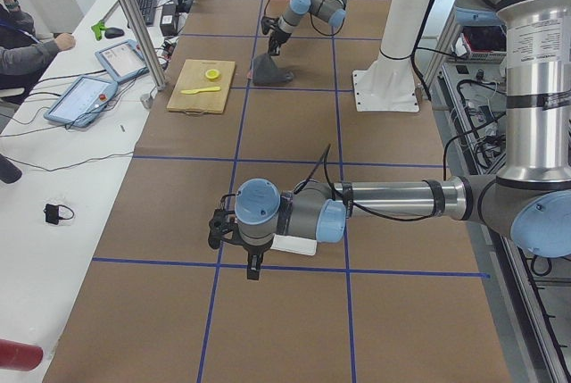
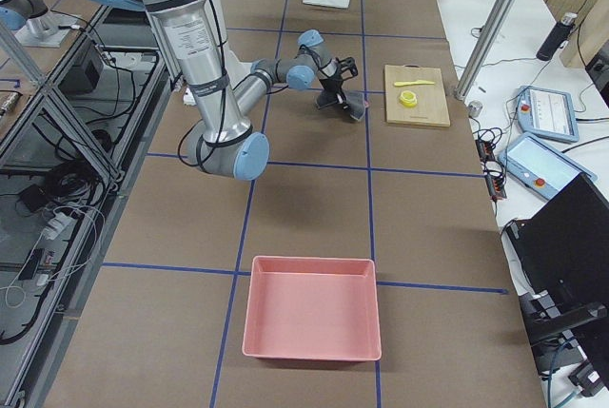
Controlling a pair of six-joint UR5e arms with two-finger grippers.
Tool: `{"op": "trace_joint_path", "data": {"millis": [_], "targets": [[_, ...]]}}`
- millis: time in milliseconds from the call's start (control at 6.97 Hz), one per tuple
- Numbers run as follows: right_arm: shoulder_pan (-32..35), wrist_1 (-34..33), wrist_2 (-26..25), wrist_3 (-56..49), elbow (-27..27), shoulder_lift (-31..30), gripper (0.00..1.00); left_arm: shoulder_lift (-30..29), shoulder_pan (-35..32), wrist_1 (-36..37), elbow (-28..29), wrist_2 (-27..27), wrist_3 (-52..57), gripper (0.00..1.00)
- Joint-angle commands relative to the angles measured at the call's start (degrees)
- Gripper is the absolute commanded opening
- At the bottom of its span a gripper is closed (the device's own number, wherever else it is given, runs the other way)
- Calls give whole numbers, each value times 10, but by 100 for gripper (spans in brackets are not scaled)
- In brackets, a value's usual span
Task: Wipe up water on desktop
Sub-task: 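Wipe the towel again toward the board and back with the right gripper, then lift the towel and carry it with the right gripper over the pink bin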
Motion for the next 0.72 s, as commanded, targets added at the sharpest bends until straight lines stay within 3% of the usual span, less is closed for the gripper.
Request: {"op": "trace_joint_path", "data": {"millis": [0, 287, 573], "targets": [[55, 5, 26, -76, 32, -92, 0, 0, 0, 0, -2, 0, 0, 99], [128, 7, 59, -165, 46, -153, 0, 0, 0, 0, -2, 0, 0, 99], [200, 8, 115, -261, 103, -222, 0, 0, -2, 0, -2, 0, 0, 99]]}}
